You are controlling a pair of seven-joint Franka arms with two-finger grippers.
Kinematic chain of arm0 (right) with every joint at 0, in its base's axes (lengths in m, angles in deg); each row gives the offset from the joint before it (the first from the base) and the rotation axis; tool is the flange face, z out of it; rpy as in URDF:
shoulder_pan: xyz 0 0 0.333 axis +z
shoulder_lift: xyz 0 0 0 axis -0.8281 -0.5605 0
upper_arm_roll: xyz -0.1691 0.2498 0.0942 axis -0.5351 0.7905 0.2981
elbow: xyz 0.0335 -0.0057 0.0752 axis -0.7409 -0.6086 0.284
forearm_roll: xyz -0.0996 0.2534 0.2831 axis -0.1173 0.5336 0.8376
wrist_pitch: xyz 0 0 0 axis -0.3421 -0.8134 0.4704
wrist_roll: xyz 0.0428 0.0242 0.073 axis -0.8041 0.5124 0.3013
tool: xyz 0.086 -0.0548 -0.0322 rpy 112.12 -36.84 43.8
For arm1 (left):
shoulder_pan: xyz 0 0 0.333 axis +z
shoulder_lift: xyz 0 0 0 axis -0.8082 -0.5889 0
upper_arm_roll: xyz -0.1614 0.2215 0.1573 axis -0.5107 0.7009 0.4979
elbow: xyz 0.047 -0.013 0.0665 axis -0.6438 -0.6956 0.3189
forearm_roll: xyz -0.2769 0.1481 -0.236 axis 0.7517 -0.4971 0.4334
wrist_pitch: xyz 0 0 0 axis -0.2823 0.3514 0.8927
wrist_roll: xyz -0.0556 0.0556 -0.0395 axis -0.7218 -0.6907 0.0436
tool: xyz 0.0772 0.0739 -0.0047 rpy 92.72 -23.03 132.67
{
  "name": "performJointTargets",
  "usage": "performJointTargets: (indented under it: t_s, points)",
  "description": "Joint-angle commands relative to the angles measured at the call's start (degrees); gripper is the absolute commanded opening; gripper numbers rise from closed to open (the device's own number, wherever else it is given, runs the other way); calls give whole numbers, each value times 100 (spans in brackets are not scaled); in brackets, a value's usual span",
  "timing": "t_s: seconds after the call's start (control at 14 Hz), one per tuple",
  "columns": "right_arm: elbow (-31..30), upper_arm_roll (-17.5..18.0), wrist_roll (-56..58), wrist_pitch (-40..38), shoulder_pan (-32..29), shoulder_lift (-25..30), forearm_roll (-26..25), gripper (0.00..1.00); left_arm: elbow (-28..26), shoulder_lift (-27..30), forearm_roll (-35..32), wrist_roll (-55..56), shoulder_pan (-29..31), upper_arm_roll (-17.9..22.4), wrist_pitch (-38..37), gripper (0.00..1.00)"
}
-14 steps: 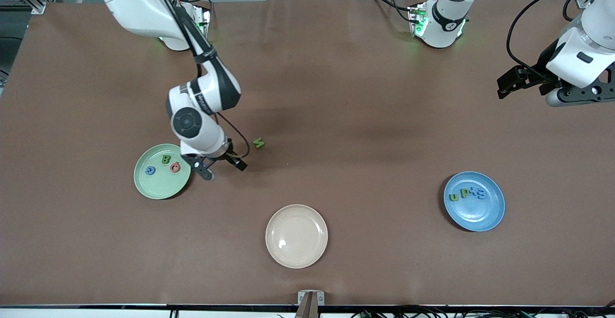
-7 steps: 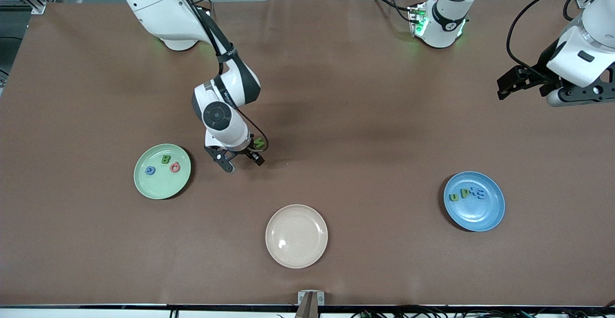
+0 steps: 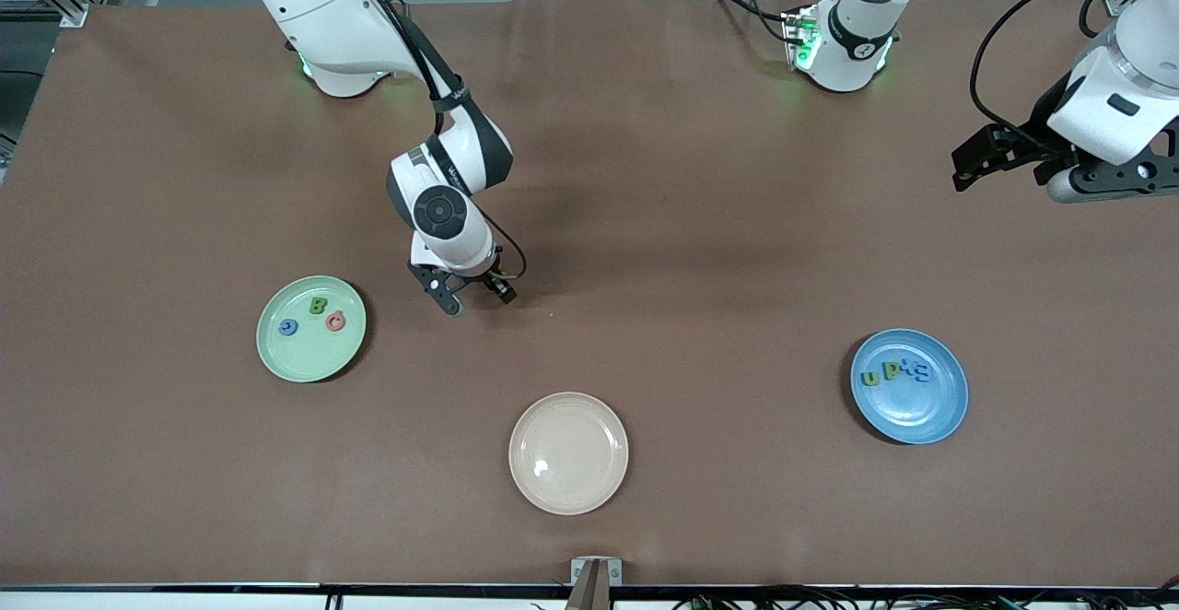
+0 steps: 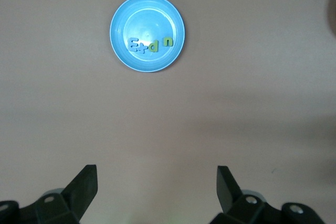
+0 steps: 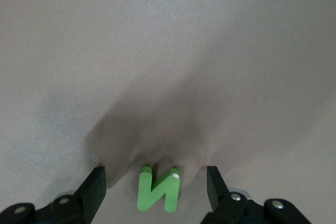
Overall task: Sort upper and lower case letters into plates
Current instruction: 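Carry the green N to the green plate and open the right gripper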
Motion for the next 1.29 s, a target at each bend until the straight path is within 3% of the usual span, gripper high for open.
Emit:
performJointTargets:
  t_s: [0.0,0.14,0.29,0.64,0.71,0.93,1.21]
  points:
    - [-280,-66,-173,235,117,168,11,83,122,-36,103,-36,2,-8,-11,100]
    - [-290,-66,-173,244,143,168,11,77,131,-53,103,-27,2,-8,-11,100]
    - [-290,-66,-173,244,152,168,11,65,140,-54,103,-27,11,-8,-11,100]
    - [-290,-66,-251,209,152,185,11,8,158,25,103,-115,2,-8,-46,100]
    - [-290,-66,-252,183,143,194,11,2,166,34,103,-124,2,-8,-55,100]
    - [-237,-110,98,-27,-84,422,-16,0,158,43,103,-115,2,-8,-63,100]
    - [61,-101,1406,-1036,-962,817,-16,0,158,17,103,-106,2,1,-55,100]
